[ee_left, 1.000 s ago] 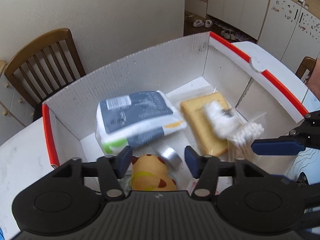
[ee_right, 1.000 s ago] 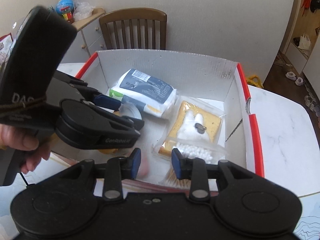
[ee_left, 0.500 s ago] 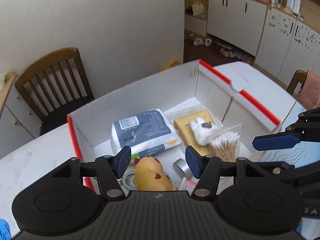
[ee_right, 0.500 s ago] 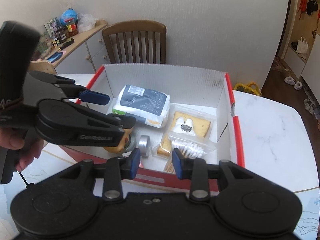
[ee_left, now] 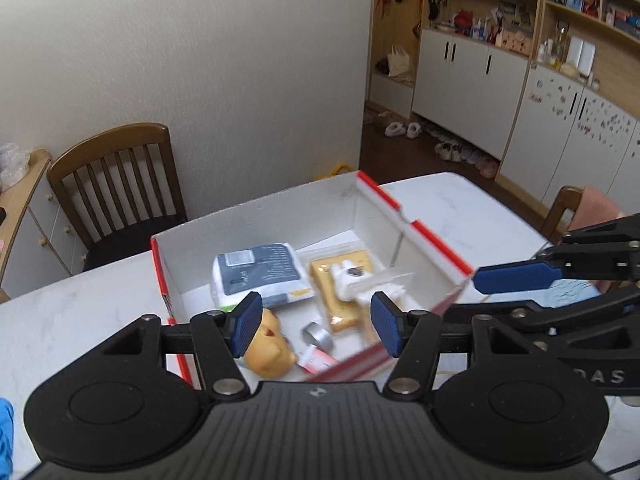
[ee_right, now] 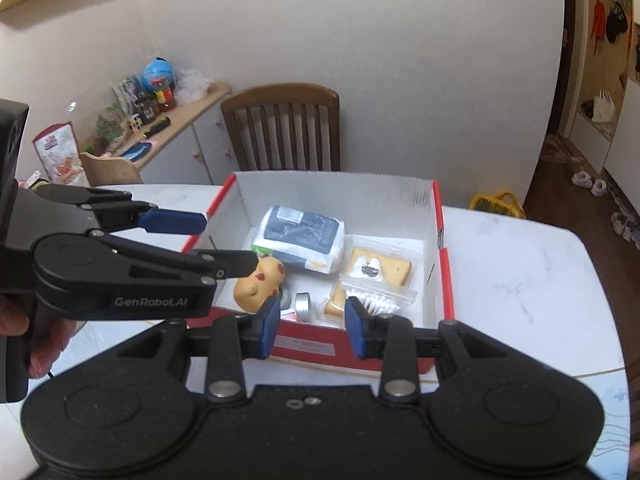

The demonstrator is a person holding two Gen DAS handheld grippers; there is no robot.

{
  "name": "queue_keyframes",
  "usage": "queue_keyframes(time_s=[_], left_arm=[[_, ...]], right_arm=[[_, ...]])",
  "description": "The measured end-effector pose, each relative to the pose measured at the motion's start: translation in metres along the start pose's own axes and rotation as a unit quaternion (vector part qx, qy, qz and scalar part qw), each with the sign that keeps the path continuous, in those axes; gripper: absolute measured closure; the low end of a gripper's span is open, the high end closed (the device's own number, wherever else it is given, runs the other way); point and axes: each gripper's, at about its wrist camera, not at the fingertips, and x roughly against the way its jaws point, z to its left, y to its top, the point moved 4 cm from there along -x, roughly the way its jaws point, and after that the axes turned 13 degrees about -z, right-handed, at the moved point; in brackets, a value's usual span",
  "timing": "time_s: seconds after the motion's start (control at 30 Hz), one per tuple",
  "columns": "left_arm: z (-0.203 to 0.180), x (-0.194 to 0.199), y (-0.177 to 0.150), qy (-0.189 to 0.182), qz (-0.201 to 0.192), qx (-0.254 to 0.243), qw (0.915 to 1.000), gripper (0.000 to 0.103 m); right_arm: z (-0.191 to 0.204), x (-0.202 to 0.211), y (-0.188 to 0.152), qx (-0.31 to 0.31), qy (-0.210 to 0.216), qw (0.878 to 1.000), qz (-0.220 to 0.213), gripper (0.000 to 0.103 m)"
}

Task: Organize objects
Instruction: 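Move both tools back toward the marker and bagged snack on the mat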

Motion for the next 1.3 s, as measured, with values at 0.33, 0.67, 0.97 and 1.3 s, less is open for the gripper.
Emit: queue_keyframes(time_s=[0.33,0.67,0.97,1.3], left_arm=[[-0.036,0.057,-0.003,0.004,-0.036,0.013,0.9993,0.040],[-0.063,0.085,-0.023,0.018,-0.038,0.016,0.9990,0.034],[-0.086,0.091,-0.063,0.026,-0.029,0.025,0.9989,0.023],[-0.098,0.076,-0.120,0.036,0.019,0.050,0.9979,0.011]], right_arm=[[-0.004,0.053,-0.001,0.001,0.019,0.999,-0.041,0.067],[-0.013,0.092,-0.024,-0.008,0.043,0.998,-0.050,0.040],[-0.033,0.108,-0.058,-0.025,0.033,0.999,-0.033,0.020],[-0.051,0.100,-0.107,-0.055,-0.001,0.998,0.008,0.004]])
